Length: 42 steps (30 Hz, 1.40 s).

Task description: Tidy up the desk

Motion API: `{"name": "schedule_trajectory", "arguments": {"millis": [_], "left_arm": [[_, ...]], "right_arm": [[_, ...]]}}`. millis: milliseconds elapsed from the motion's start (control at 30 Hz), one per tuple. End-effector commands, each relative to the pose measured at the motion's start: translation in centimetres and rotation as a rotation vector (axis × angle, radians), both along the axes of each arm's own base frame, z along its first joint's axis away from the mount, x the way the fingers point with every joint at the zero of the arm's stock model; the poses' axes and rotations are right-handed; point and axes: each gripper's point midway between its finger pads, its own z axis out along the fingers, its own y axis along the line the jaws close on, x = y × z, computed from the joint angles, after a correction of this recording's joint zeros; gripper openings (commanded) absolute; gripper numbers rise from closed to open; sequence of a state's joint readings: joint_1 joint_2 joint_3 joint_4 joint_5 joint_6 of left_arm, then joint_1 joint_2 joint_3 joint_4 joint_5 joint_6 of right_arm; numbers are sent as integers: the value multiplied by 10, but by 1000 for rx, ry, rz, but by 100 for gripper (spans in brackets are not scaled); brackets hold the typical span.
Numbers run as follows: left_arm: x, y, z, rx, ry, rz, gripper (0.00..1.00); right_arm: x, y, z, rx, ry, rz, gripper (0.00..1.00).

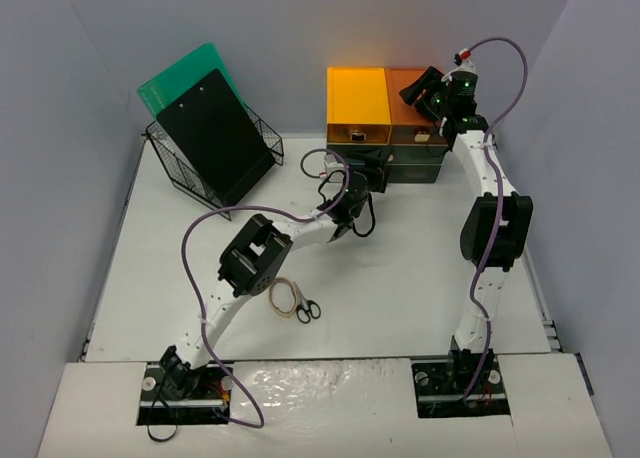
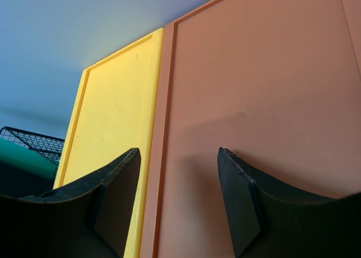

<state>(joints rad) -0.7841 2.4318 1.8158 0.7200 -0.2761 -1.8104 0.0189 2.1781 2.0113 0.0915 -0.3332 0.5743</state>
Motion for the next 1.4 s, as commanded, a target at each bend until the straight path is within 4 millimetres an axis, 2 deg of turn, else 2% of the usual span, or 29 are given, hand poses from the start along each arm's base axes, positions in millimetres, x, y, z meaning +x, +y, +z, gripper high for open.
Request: {"name": "schedule_trajectory", "arguments": {"millis": [0,133,267,600,933,1133,1367], "left_arm": [[14,23,93,-176,-158,56,71],[19,22,93,-205,-156,61,71],[22,18,84,-215,-138,59,70],[15,19,67,-225,-111,49,69],[26,15,68,-225,-117,42,66],[31,12,61,-233,-101,30,64],[25,12,53,-208,-73,20,64]], "right_arm": [[-81,0,-169,-24,600,5,56],[-81,-1,-167,-23,594,1,56],[-81,-1,-167,-19,594,-1,56],[-78,-1,-167,-15,591,-3,56],[-78,-2,-169,-13,593,-5,56],[-76,-5,-168,-10,588,-11,56],[-77,-6,-169,-8,591,-13,56]]}}
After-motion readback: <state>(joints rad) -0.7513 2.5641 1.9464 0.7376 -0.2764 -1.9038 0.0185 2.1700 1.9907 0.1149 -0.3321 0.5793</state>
